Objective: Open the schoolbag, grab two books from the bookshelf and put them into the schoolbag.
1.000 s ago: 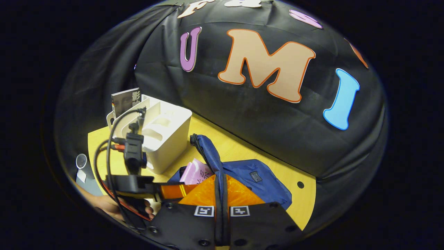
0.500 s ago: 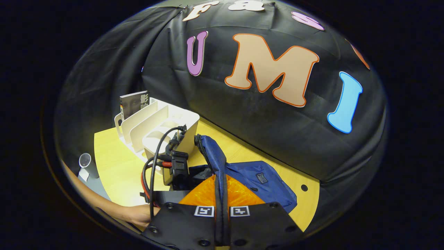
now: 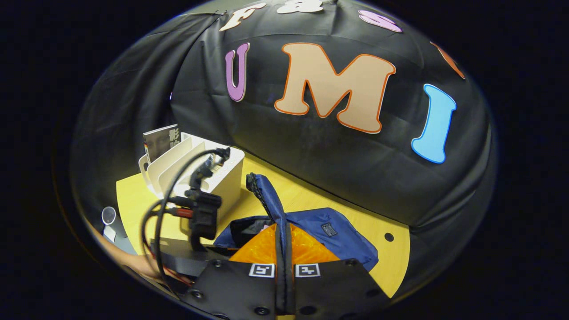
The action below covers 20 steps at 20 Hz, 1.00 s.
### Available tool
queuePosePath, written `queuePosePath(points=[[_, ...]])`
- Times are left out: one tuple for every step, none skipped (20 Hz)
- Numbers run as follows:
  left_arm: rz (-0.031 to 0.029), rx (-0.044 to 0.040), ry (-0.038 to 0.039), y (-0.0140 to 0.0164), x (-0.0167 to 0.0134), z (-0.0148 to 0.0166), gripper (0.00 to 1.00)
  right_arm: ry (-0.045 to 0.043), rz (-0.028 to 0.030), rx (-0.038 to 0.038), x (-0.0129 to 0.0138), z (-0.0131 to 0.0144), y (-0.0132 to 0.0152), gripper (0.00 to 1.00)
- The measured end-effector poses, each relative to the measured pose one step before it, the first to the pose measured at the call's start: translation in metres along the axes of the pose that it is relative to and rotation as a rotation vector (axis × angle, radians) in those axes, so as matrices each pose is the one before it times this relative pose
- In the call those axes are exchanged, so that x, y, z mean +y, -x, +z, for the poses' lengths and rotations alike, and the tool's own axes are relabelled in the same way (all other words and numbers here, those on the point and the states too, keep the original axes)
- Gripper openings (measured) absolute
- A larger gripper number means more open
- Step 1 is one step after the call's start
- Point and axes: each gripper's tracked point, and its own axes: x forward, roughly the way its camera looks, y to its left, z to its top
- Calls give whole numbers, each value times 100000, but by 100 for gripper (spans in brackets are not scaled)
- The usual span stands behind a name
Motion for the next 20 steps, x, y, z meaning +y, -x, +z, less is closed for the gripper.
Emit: queuePosePath(points=[[528, -1099, -4139, 756, 17, 596, 96, 174, -269, 142, -104, -21, -49, 3], [-533, -618, -4674, 955, -238, 693, 95, 250, -131, -43, 36, 11, 30, 3], [-228, 330, -4236, 1141, -28, 548, 95, 825, -447, -84, -38, -72, -53, 3], [-598, -761, -2592, 1085, -93, 976, 95, 820, -529, 37, -20, -43, -4, 3], [-550, -884, -2238, 675, -54, 1151, 95, 438, -507, -85, 42, 38, 66, 3], [135, -1099, -1990, 755, 133, 1133, 96, 388, -567, -216, 125, 34, 32, 3], [725, -2153, -1846, 990, 290, 1312, 95, 340, -700, -68, 89, 86, -75, 3], [341, -2400, -2131, 729, 469, 1279, 95, 426, -593, 226, -6, -63, -83, 3], [1207, -3894, -1665, 844, 570, 1508, 95, 320, -566, 159, 97, 78, -11, 3], [1325, -3725, -1828, 921, 626, 1422, 95, 459, -635, 1, 114, -74, -6, 3], [1338, -2726, -1823, 794, 922, 1453, 95, 420, -676, 127, 67, -12, -39, 3], [1411, -2496, -1169, 697, 876, 1253, 95, 156, -485, 203, 154, -21, -48, 3], [1276, -2068, -916, 683, 872, 1261, 95, 139, -465, 155, 84, 90, -6, 3], [1444, -1658, -705, 689, 894, 1229, 95, 233, -718, -10, 5, 67, -40, 3], [1609, -1552, -1029, 545, 948, 1145, 95, -54, -652, 46, 30, 100, -81, 3], [837, -1056, -1070, 524, 990, 991, 95, -307, -506, 168, 144, -18, -106, 3], [1758, -1580, -988, 386, 1074, 1203, 95, -399, -494, 142, 7, 75, -15, 3], [1442, -1659, -1142, 198, 1083, 1171, 95, -226, -432, -16, -36, 31, -40, 2], [1042, -571, -898, 218, 1110, 1142, 95, -146, -461, 29, 34, 31, -26, 2], [1253, -157, -674, 11, 1720, 648, 94, -133, -557, 9, 71, -85, -58, 3]])
